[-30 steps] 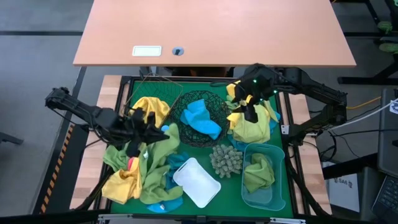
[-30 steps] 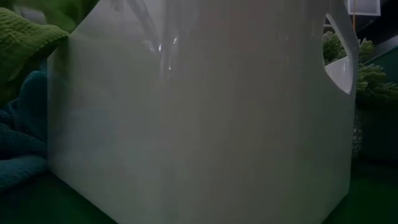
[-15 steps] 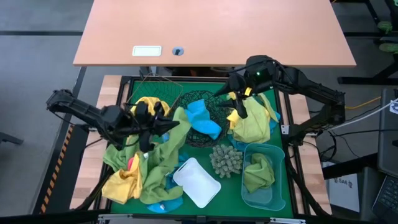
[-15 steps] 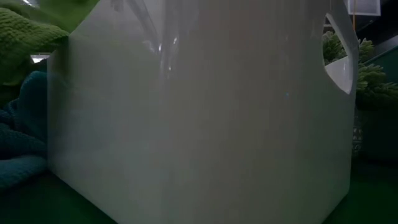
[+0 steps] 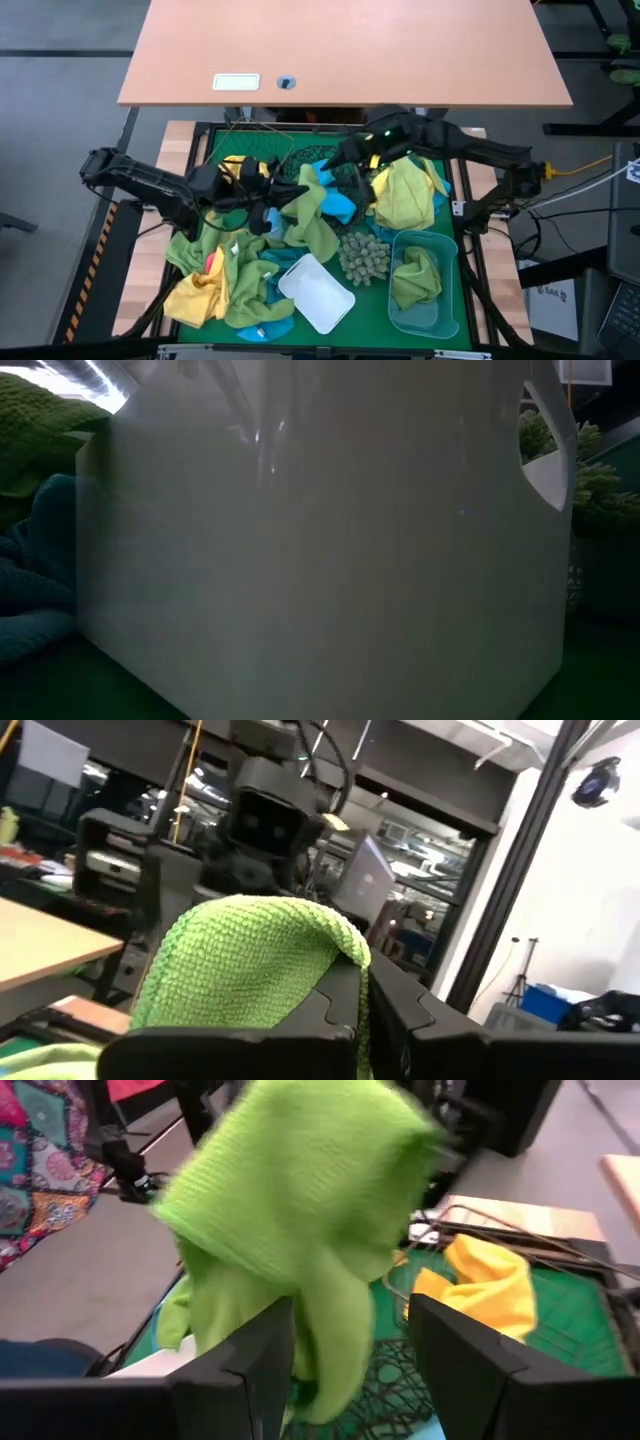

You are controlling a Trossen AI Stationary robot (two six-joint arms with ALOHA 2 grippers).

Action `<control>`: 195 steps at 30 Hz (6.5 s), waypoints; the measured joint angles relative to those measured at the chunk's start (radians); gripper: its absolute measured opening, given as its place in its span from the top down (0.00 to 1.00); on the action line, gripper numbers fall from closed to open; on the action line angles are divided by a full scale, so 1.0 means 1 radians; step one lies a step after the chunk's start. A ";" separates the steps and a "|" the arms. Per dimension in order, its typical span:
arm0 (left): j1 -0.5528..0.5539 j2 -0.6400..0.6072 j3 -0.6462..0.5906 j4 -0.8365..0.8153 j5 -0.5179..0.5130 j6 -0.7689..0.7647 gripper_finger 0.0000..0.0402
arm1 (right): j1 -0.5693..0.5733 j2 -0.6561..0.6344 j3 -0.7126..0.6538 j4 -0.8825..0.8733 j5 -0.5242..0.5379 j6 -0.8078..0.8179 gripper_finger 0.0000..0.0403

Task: Sort microfiber towel by color & place in baskets
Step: Put the green microfiber cloth into the blue bin

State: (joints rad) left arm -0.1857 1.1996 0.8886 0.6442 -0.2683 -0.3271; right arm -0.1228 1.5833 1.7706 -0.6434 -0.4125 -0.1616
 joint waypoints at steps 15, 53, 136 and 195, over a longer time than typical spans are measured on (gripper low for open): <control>0.018 0.000 0.000 -0.006 0.002 0.050 1.00 | 0.113 0.083 0.001 0.082 -0.001 -0.110 0.51; 0.105 -0.001 0.000 -0.186 -0.011 0.208 0.80 | 0.183 -0.060 0.221 -0.442 0.053 0.243 0.98; 0.200 -0.001 -0.001 -0.322 0.001 0.225 0.80 | 1.170 -0.349 -0.928 -0.132 0.733 1.345 0.70; 0.045 -0.316 -0.001 -0.729 0.001 0.172 0.80 | 0.107 -0.349 -0.594 -0.615 0.744 0.493 0.47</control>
State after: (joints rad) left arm -0.1410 0.8836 0.8875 -0.0852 -0.2676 -0.1547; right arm -0.0162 1.2339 1.1770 -1.2579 0.3317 0.3315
